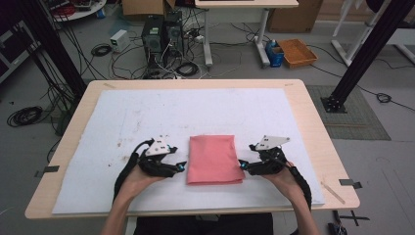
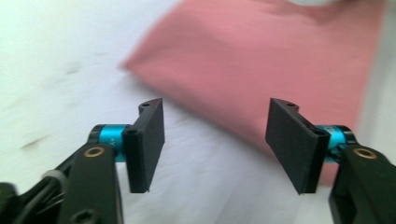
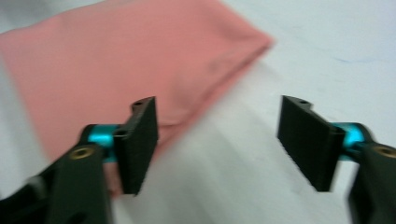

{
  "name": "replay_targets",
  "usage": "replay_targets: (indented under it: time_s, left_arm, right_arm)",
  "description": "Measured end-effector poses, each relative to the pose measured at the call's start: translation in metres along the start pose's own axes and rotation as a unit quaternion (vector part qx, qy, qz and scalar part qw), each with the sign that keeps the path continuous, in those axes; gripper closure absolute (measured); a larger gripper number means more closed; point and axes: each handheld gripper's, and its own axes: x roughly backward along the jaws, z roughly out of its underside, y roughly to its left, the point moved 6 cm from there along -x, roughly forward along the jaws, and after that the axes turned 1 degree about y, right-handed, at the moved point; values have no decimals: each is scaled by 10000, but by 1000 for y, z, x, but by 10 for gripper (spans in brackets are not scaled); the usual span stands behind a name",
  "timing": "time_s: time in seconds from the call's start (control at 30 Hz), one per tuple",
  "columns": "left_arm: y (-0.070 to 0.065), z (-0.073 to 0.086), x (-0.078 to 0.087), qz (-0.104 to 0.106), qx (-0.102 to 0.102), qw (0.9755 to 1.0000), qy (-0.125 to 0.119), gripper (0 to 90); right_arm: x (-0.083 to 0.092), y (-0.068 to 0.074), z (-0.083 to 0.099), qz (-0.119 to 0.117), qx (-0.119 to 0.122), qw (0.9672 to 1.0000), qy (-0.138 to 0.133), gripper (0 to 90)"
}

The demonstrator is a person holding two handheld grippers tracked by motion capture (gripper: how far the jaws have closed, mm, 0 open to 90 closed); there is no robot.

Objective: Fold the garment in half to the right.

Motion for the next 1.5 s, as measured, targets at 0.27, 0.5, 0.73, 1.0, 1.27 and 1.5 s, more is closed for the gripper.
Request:
replay_targets:
  time_s: [0.27, 0.5, 0.73, 1.0, 1.27, 1.5]
  left_arm:
    - [52, 24, 31, -709, 522, 9961, 64, 244]
    - [76, 42, 56, -1113, 743, 9910, -32, 244]
    - [83, 51, 63, -1331, 921, 9866, -181, 244]
    - [79, 54, 64, -1354, 933, 9863, -146, 244]
    - [76, 51, 64, -1332, 934, 9864, -224, 244]
    - [77, 52, 67, -1355, 967, 9857, -248, 244]
  right_arm:
    - [10, -31, 11, 301, -381, 9985, 256, 214]
    - [16, -40, 19, 450, -564, 9974, 89, 214]
    - [14, -43, 20, 702, -494, 9963, -58, 214]
    - [21, -50, 28, 830, -624, 9945, -129, 215]
    - [24, -54, 32, 895, -710, 9933, -180, 216]
    - [23, -53, 31, 864, -683, 9937, -202, 216]
